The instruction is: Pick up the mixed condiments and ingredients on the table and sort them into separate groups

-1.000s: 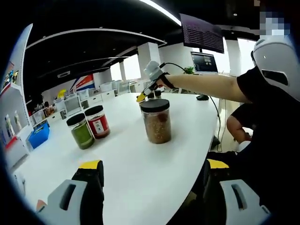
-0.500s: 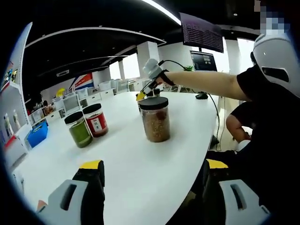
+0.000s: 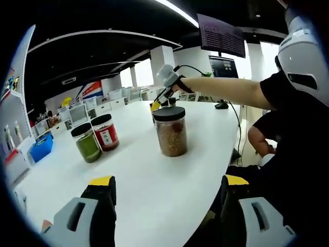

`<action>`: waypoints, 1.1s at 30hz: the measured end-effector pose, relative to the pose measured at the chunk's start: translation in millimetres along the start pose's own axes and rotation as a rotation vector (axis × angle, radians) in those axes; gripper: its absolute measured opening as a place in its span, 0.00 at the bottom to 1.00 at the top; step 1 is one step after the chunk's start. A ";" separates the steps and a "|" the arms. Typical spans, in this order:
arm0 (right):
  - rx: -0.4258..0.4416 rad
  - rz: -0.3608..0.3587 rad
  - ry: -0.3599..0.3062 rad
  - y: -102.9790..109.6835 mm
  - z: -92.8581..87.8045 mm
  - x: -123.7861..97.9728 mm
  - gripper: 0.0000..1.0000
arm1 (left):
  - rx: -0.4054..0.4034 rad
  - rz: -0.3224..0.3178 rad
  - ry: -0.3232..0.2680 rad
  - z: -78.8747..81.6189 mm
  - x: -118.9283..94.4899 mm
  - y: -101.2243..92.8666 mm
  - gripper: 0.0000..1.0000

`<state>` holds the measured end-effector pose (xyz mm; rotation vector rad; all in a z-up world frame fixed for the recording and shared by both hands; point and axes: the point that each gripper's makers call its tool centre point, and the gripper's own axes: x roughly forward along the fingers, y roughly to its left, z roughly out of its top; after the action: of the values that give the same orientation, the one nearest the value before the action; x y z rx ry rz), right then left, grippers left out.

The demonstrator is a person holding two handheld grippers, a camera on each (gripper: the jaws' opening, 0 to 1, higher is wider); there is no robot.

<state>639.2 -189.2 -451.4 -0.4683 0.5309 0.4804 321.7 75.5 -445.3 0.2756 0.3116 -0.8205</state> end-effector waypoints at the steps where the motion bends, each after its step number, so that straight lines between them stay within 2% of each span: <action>1: -0.008 -0.001 0.001 -0.5 0.0 -0.2 0.27 | 0.000 -0.002 -0.001 0.1 0.0 -0.5 0.83; 19: -0.044 -0.007 0.009 -3.0 -1.4 -2.2 0.29 | -0.005 -0.011 -0.012 1.3 1.7 -3.2 0.84; 25: -0.060 0.020 0.026 3.1 -5.3 -1.0 0.38 | -0.001 -0.023 -0.008 -0.4 3.0 -6.8 0.84; 27: -0.073 0.007 0.020 1.1 -4.1 -1.1 0.47 | -0.004 -0.025 -0.010 -0.2 2.8 -7.3 0.84; 30: -0.063 -0.007 -0.021 -3.9 4.3 -2.8 0.61 | -0.003 -0.021 -0.016 1.5 1.4 -6.4 0.84; 33: -0.013 -0.016 -0.066 -8.9 13.4 -7.3 0.63 | -0.004 -0.017 -0.018 2.3 0.3 -5.3 0.84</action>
<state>643.3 -191.4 -434.4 -0.4674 0.4599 0.4827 318.4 71.1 -444.0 0.2618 0.2987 -0.8383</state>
